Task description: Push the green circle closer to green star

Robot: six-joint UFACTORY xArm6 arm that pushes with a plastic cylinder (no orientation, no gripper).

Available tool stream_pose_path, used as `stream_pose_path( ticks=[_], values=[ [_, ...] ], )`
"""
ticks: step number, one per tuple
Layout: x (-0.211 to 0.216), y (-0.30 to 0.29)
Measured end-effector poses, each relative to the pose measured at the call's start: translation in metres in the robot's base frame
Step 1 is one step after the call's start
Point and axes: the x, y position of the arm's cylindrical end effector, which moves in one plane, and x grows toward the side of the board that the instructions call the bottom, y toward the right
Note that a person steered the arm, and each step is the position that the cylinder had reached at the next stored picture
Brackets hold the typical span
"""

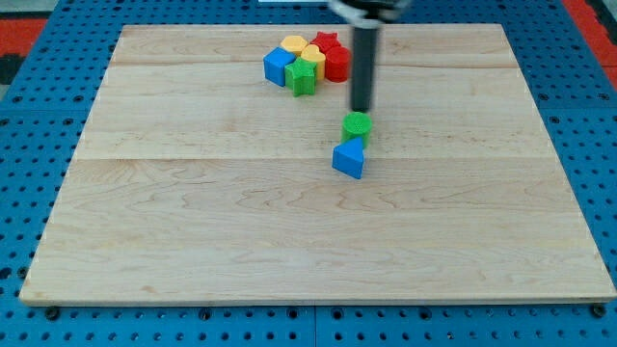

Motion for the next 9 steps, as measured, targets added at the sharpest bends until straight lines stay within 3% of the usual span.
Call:
stream_pose_path(
  ticks=[1, 2, 3, 4, 5, 9],
  values=[
    [0.031, 0.085],
    [0.084, 0.070],
    [0.073, -0.008],
    [0.039, -0.051],
    [0.028, -0.053],
    [0.033, -0.188]
  ],
)
